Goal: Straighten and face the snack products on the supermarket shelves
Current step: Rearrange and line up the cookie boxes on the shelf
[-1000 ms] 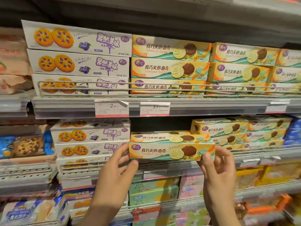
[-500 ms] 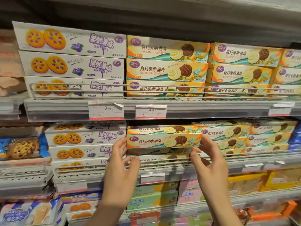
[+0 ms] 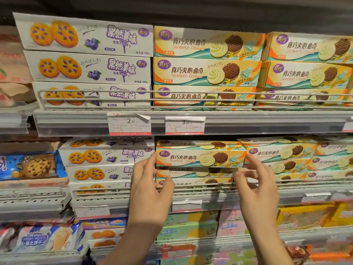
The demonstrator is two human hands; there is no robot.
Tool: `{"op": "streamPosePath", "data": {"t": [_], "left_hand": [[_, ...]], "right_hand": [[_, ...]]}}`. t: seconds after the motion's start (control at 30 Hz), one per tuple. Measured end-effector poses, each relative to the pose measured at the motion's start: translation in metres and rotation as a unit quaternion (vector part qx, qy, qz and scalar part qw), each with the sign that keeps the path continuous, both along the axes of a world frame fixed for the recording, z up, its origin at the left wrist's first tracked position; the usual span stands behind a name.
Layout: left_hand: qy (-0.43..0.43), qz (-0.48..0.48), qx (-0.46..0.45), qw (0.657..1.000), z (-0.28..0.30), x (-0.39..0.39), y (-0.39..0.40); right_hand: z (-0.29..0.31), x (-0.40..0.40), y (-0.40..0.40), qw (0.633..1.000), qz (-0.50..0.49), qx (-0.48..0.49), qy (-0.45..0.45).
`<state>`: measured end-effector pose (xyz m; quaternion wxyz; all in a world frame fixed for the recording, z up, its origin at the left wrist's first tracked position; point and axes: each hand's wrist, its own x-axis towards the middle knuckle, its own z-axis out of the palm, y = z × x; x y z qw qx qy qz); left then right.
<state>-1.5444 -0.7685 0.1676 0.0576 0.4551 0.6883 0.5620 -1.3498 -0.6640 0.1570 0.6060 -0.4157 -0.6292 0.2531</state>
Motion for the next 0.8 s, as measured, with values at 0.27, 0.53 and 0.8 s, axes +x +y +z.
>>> {"op": "streamPosePath", "data": {"t": [0.27, 0.53, 0.8], "left_hand": [[0.123, 0.023, -0.070, 0.990, -0.001, -0.004, -0.004], [0.237, 0.062, 0.025, 0.969, 0.009, -0.048, -0.018], [0.456, 0.165, -0.032, 0.874, 0.023, -0.111, -0.011]], "right_hand": [[0.005, -0.002, 0.005, 0.995, 0.027, -0.023, -0.094], [0.012, 0.003, 0.008, 0.976, -0.061, 0.102, -0.184], [0.027, -0.051, 0.007, 0.884, -0.051, 0.319, -0.337]]}}
